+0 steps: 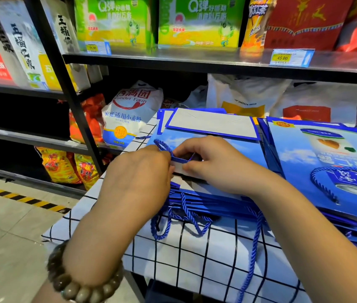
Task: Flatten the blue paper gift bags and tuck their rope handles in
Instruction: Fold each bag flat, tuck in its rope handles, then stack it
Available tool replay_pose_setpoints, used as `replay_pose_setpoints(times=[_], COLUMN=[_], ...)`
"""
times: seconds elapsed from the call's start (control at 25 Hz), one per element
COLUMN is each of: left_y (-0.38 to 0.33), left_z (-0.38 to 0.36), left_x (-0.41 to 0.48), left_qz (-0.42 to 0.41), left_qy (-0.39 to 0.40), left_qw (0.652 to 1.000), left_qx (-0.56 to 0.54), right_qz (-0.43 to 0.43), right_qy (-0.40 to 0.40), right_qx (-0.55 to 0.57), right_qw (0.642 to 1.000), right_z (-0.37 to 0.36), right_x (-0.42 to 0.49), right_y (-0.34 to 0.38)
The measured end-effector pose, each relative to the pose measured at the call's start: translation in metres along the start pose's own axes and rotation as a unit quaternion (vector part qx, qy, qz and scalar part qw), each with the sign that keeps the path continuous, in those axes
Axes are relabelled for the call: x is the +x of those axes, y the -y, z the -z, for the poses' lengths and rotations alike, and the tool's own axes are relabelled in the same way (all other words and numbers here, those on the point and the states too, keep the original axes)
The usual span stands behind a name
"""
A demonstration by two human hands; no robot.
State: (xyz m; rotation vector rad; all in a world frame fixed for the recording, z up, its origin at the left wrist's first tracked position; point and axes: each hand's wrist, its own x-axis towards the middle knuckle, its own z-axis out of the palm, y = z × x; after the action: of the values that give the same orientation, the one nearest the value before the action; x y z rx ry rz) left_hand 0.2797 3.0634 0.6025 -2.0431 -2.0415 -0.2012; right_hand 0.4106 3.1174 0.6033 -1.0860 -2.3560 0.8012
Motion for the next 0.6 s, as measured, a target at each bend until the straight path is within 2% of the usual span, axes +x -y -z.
replay_pose_setpoints(times=[0.16,0.28,0.4,0.52,0.6], left_y=[0.016,0.023,0.026,0.023,0.023], left_z=[0.007,0.004,0.0,-0.004,-0.004], left_x=[0.001,-0.005,-0.005,-0.006,-0.007], left_qz=[-0.066,-0.065,-0.015,0.016,0.008], left_qy=[0.071,0.04,0.012,-0.003,-0.023], left_qw=[0.995,0.993,0.99,0.983,0.977], left_qx=[-0.029,-0.09,-0.139,-0.182,-0.212], right_qz=[-0.011,-0.066,-0.073,-0.087,-0.116], right_qy=[0.01,0.022,0.046,-0.001,-0.022], right_qx=[-0.009,0.068,0.021,0.053,0.081], right_qw=[1.0,0.995,0.996,0.995,0.99], right_z=[0.001,0.002,-0.005,-0.011,-0.013], right_x=[0.0,0.003,0.011,0.015,0.016], right_y=[-0.003,-0.001,0.003,0.002,-0.001])
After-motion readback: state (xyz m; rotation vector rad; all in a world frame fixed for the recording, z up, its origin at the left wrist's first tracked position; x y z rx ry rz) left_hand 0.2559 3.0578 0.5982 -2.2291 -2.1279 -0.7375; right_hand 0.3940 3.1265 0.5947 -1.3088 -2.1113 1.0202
